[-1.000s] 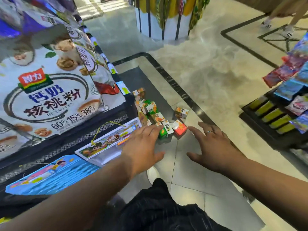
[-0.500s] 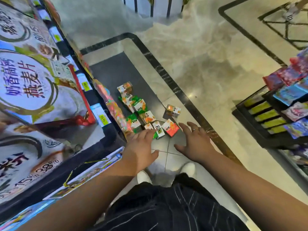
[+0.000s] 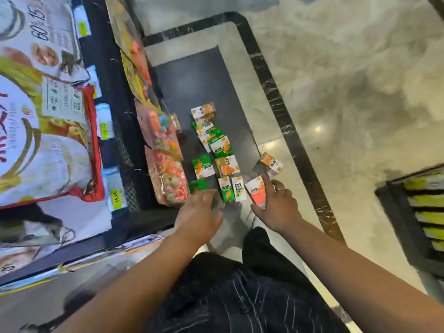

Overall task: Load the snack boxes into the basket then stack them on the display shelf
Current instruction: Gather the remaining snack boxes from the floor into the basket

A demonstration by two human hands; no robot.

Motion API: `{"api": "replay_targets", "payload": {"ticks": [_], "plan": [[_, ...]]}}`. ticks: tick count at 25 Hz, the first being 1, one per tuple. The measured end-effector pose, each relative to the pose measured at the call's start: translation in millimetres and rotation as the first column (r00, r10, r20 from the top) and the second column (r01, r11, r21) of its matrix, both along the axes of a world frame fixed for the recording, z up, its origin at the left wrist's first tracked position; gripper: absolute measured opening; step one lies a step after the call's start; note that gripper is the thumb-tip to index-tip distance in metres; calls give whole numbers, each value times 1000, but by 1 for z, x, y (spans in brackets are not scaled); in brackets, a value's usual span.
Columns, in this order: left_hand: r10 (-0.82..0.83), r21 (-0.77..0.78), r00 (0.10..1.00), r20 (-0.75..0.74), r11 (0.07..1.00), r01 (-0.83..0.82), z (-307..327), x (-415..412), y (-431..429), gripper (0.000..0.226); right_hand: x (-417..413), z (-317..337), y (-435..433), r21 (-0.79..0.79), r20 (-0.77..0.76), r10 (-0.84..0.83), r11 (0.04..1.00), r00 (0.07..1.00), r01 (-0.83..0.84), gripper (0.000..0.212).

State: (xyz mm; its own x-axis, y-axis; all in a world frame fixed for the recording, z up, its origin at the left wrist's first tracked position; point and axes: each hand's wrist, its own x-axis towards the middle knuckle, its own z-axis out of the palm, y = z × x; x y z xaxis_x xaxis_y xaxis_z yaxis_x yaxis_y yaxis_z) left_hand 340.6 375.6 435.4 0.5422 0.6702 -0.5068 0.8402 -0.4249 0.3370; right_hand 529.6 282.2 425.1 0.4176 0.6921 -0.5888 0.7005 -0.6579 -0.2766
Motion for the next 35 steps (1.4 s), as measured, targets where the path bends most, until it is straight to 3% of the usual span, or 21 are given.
{"api": "replay_targets", "payload": {"ticks": [5, 8, 18, 23, 26, 29, 35], "plan": [[161, -18, 986, -49, 987, -162, -59, 63, 17, 63, 51, -70, 34, -5, -57, 63, 998, 996, -63, 88], [226, -25, 970, -94, 973, -229, -122, 84, 32, 58, 63, -142, 45, -52, -135, -27, 998, 990, 21, 89], [237, -130, 958, -162, 957, -259, -448, 89, 73, 56, 39, -452, 54, -94, -203, -67, 994, 977, 49, 94], [244, -144, 951, -191, 951, -273, -561, 92, 88, 65, 17, -567, 58, -140, -248, -96, 988, 964, 62, 106], [226, -235, 938, -261, 928, -289, -608, 105, 97, 68, 10, -608, 61, -185, -254, -97, 981, 962, 50, 116], [313, -273, 913, -261, 883, -381, -637, 112, 97, 67, 10, -631, 62, -129, -235, -62, 991, 970, 32, 118], [379, -230, 908, -180, 881, -413, -621, 109, 90, 60, 27, -619, 50, -47, -222, -75, 997, 972, 66, 108]]}}
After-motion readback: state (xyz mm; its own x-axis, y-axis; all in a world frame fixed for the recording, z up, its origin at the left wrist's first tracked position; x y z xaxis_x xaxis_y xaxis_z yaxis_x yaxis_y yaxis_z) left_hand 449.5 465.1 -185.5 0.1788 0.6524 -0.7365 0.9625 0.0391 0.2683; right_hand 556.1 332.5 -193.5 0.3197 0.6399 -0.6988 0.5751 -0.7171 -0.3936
